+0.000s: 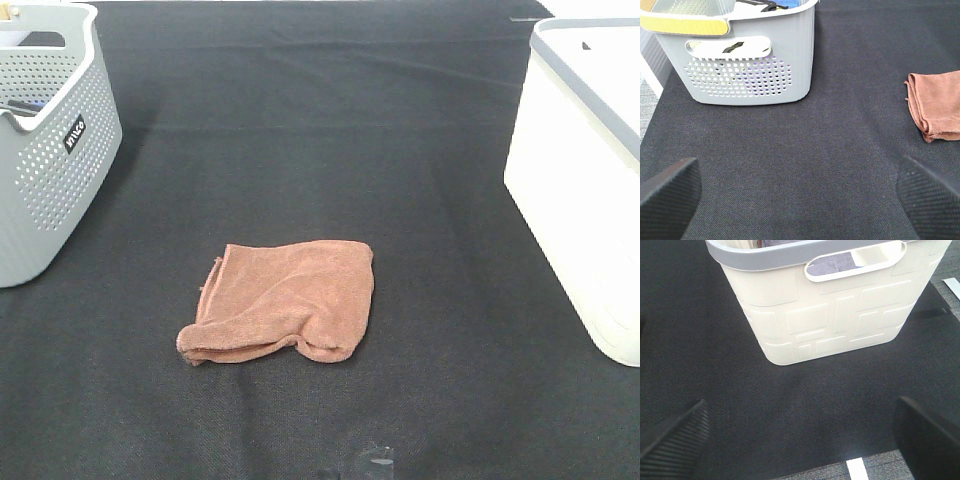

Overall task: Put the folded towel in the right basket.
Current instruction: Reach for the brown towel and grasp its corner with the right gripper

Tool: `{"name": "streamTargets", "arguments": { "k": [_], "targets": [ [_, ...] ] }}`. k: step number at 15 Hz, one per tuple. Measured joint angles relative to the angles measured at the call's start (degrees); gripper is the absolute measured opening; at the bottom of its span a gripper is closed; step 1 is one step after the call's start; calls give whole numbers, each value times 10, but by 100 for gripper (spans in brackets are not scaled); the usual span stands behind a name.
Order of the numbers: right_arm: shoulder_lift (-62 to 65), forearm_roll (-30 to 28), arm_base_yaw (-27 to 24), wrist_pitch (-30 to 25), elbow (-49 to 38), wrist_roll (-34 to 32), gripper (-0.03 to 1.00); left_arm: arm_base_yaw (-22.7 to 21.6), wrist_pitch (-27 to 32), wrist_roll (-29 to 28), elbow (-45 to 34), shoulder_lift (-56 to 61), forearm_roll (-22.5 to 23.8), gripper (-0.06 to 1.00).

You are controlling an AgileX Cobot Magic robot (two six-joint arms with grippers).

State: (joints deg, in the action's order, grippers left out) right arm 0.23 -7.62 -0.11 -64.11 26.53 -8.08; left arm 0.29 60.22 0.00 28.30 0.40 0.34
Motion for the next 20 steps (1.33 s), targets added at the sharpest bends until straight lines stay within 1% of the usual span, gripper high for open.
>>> {"name": "streamTargets", "arguments": {
  "k": [20],
  "targets": [
    [0, 2, 0, 0, 0, 0, 96, 0, 0, 0, 0, 0, 0, 99]
  ]
}}
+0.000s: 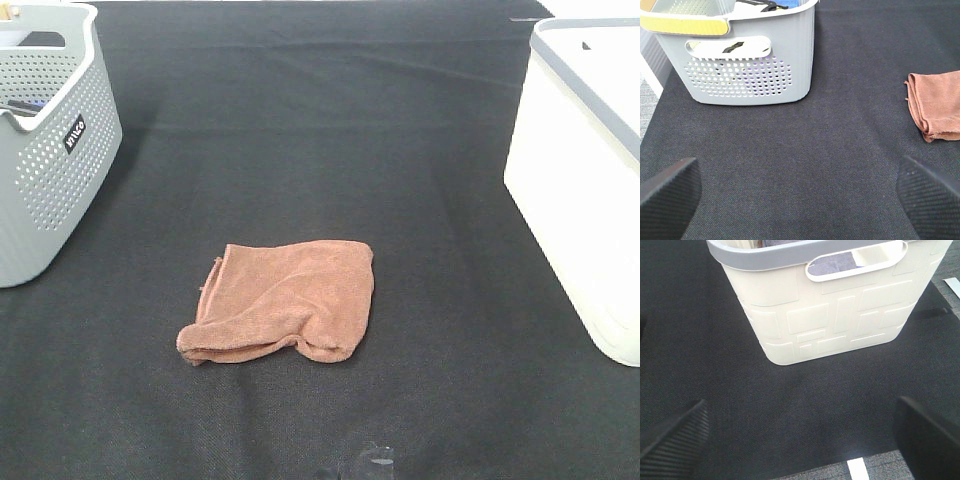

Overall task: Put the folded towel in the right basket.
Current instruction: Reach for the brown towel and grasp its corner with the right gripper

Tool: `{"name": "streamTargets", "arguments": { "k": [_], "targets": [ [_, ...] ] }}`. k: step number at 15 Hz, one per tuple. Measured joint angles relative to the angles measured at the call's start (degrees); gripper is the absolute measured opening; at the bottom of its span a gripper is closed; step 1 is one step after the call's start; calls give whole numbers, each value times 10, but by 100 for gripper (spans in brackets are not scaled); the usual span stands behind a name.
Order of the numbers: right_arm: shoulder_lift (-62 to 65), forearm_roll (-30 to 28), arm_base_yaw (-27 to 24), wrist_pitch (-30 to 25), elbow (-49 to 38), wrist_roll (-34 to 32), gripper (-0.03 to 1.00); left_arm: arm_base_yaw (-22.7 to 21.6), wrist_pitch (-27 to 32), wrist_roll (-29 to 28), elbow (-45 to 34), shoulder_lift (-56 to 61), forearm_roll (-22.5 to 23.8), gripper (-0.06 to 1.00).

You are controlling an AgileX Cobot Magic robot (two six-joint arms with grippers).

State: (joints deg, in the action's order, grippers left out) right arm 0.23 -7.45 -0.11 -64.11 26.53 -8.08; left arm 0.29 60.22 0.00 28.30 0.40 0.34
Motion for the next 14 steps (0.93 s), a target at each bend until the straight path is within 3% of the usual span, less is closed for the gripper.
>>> {"name": "streamTargets", "arguments": {
  "k": [14],
  "targets": [
    [0, 29, 0, 0, 0, 32, 96, 0, 0, 0, 0, 0, 0, 99]
  ]
}}
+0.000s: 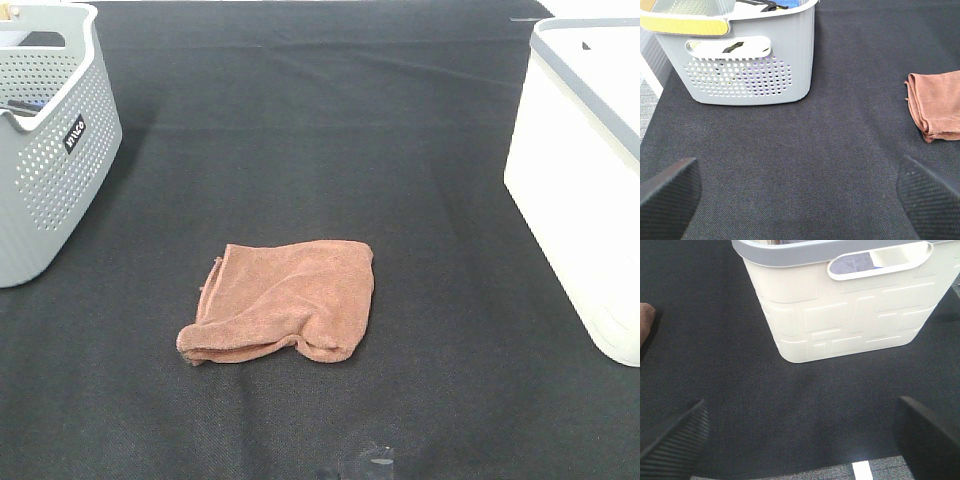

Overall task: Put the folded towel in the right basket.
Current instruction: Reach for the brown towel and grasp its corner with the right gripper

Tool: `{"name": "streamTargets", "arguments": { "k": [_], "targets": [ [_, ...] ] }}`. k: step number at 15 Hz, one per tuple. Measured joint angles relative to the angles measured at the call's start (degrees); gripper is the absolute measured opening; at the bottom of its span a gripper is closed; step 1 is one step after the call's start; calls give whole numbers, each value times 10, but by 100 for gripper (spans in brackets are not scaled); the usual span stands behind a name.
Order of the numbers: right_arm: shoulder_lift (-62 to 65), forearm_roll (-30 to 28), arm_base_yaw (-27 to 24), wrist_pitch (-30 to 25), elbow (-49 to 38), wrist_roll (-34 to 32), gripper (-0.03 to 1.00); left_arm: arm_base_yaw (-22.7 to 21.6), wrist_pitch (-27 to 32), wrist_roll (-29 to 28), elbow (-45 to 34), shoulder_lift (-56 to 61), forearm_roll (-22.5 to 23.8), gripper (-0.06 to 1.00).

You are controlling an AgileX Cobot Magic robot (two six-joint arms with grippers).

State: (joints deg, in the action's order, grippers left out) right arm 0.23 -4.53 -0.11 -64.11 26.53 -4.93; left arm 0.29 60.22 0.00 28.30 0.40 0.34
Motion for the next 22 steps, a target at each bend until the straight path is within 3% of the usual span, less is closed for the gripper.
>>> {"name": "streamTargets", "arguments": {
  "k": [19, 22],
  "targets": [
    [0, 0, 0, 1, 0, 11, 96, 0, 0, 0, 0, 0, 0, 99],
    [-99, 16, 0, -34, 54, 29, 96, 0, 0, 0, 0, 0, 0, 99]
  ]
}}
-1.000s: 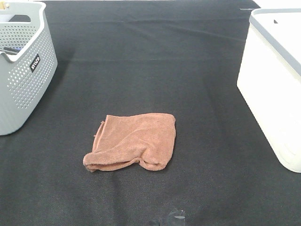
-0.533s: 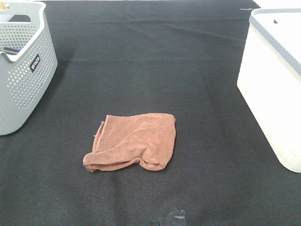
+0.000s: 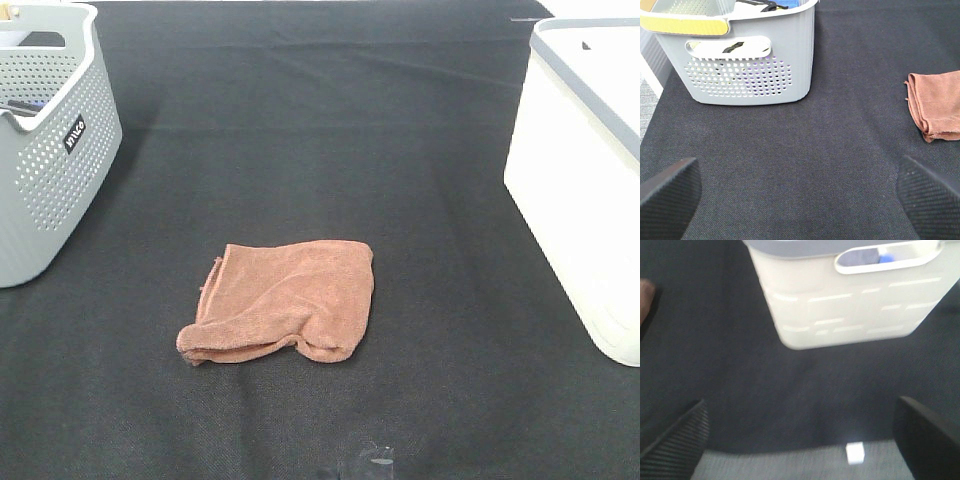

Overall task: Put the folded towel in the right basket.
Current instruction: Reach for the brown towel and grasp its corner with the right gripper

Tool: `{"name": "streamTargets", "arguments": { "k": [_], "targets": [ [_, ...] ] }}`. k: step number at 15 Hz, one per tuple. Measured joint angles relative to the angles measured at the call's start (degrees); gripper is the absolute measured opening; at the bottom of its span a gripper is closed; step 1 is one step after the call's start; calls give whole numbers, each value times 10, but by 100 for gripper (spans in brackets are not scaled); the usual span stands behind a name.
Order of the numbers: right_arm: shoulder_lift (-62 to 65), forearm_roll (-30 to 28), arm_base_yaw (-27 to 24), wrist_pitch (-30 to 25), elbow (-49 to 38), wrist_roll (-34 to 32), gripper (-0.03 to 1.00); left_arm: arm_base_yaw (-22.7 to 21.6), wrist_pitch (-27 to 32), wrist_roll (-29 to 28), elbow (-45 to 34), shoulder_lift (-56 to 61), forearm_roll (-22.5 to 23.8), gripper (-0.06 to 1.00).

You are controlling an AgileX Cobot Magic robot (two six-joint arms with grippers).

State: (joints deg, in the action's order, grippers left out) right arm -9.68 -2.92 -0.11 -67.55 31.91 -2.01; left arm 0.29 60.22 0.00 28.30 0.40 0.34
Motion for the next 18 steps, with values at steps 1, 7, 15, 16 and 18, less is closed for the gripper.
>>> {"name": "streamTargets", "arguments": {
  "k": [1, 7, 15, 16, 18],
  "targets": [
    [-59, 21, 0, -18, 42, 0, 96, 0, 0, 0, 0, 0, 0, 99],
    [-316, 99, 0, -23, 248, 1, 96, 0, 0, 0, 0, 0, 0, 99],
    [-435, 199, 0, -23, 314, 29, 96, 0, 0, 0, 0, 0, 0, 99],
    [-476, 252, 0, -15, 314, 56, 96, 0, 0, 0, 0, 0, 0, 99],
    [-540, 336, 0, 13, 314, 106, 96, 0, 0, 0, 0, 0, 0, 99]
  ]
}}
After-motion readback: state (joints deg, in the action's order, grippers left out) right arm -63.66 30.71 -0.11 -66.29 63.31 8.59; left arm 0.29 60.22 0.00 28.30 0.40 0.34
